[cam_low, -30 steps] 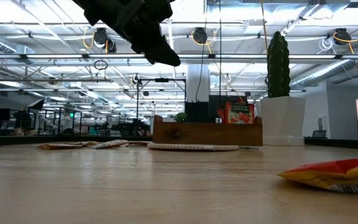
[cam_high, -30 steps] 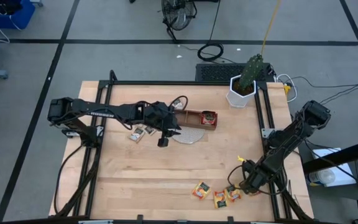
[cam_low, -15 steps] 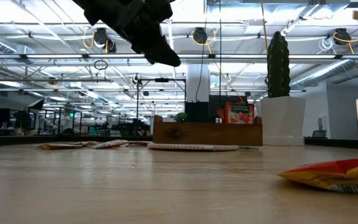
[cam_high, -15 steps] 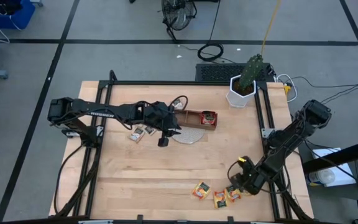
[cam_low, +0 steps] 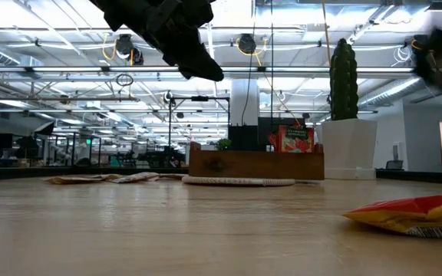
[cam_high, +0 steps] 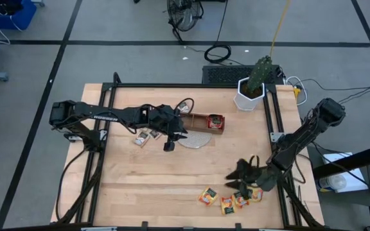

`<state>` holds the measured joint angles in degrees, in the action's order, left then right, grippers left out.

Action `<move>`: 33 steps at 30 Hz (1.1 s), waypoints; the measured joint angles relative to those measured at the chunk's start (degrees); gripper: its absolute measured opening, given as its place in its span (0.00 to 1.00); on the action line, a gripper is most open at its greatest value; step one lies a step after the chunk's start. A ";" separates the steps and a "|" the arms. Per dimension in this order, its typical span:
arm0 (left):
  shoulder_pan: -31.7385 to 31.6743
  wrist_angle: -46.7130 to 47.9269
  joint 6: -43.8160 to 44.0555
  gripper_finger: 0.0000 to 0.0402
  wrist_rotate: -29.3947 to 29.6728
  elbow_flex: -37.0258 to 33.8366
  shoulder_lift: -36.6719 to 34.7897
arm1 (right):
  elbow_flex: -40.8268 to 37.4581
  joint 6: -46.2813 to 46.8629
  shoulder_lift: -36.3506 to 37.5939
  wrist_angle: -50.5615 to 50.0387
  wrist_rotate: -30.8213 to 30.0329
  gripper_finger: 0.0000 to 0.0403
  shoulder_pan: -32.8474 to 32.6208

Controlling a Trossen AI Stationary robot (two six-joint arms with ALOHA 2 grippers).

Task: Pick & Place Tea
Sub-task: Put the orange tea bag into the middle section of the wood organizer

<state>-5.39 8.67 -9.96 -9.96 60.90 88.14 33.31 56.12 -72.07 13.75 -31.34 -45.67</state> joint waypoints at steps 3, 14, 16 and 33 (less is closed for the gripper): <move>0.00 -0.17 -0.02 0.24 0.01 0.00 0.00 | 9.63 -11.87 -2.51 -4.43 2.69 0.36 0.82; 0.00 -0.28 -0.46 0.24 1.09 0.00 0.02 | 42.80 13.93 -26.50 -78.82 35.59 0.16 0.93; 0.00 -0.30 -1.02 0.24 1.09 0.00 0.02 | 41.61 18.07 -28.97 -79.11 42.89 0.14 -0.03; -0.01 -0.42 -1.86 0.24 2.64 0.00 0.02 | 26.52 27.98 -31.93 -58.71 53.99 0.60 -2.36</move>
<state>-5.40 8.25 -11.81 -7.31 60.90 88.16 59.82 84.11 -104.01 -44.97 22.66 -48.03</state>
